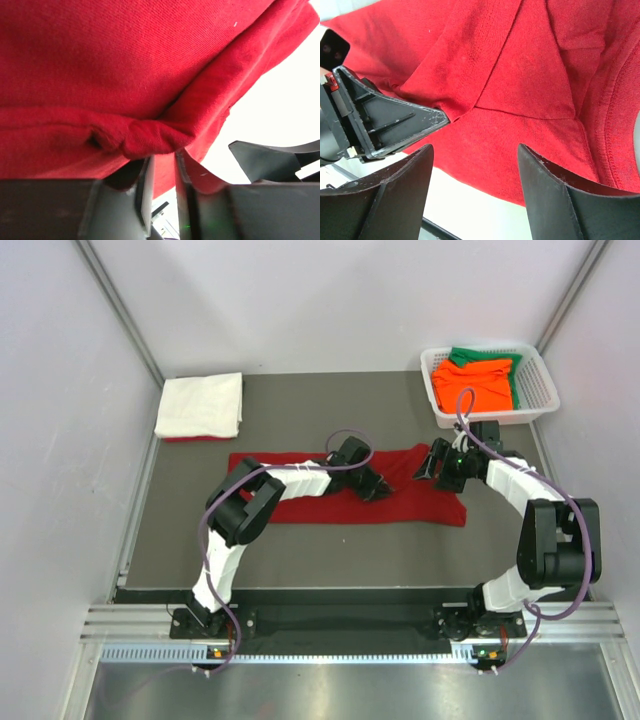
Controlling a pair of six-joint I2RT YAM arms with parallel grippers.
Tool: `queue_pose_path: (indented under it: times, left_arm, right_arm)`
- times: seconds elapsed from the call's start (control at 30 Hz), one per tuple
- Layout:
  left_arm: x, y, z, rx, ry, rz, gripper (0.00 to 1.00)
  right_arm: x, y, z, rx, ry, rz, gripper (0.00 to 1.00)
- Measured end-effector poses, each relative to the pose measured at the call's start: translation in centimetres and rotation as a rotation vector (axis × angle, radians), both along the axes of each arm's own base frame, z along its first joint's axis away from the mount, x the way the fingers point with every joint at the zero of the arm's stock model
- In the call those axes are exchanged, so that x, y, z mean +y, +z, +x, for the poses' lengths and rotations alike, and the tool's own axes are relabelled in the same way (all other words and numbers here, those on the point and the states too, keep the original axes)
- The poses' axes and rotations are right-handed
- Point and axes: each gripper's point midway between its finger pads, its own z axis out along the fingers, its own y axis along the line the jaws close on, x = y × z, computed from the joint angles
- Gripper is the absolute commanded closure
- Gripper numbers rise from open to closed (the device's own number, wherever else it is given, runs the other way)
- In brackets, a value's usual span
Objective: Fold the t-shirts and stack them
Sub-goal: Fold the tshirt
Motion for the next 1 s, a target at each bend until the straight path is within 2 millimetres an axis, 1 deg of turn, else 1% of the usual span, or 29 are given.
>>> queue_pose_path:
  times: [0.03,0.13,0.27,0.67,0.77,0.9,0.93,0.97,1.0]
  left_arm:
    - [0.0,0.1,0.0,-0.001,0.001,0.000,0.68]
    - [0.1,0.6,0.0,0.001,0.006,0.001,0.66]
    - [0.1,1.1,0.0,0.004,0.016,-0.010,0.66]
    - [-0.2,1.1,-0.1,0.043,0.040,-0.029,0.66]
    - [-0.7,0.6,0.1,0.051,0.039,-0.030,0.70]
    - [-1.3,-0.3,0.1,0.071,0.032,-0.030,0.75]
    - [-1.4,-0.4,0.0,0.076,0.030,-0.033,0.77]
    - [-1.4,-0.4,0.0,0.078,0.029,-0.035,0.83]
    - [-1.5,-0.4,0.1,0.080,0.029,-0.037,0.87]
  right_arm:
    - [0.0,0.0,0.0,0.000,0.000,0.001,0.32]
    - [0.0,0.0,0.0,0.000,0.001,0.000,0.32]
    - [0.0,0.0,0.0,0.000,0.002,0.001,0.32]
    - [0.0,0.0,0.0,0.000,0.002,0.001,0.32]
    - [-0.1,0.0,0.0,0.000,-0.002,0.003,0.32]
    - [-0.9,0.0,0.2,0.000,-0.026,0.003,0.32]
    - [-1.1,0.0,0.3,0.000,-0.030,0.003,0.32]
    - [-1.1,0.0,0.3,0.000,-0.031,0.003,0.32]
    - [-1.1,0.0,0.3,0.000,-0.032,0.003,0.32]
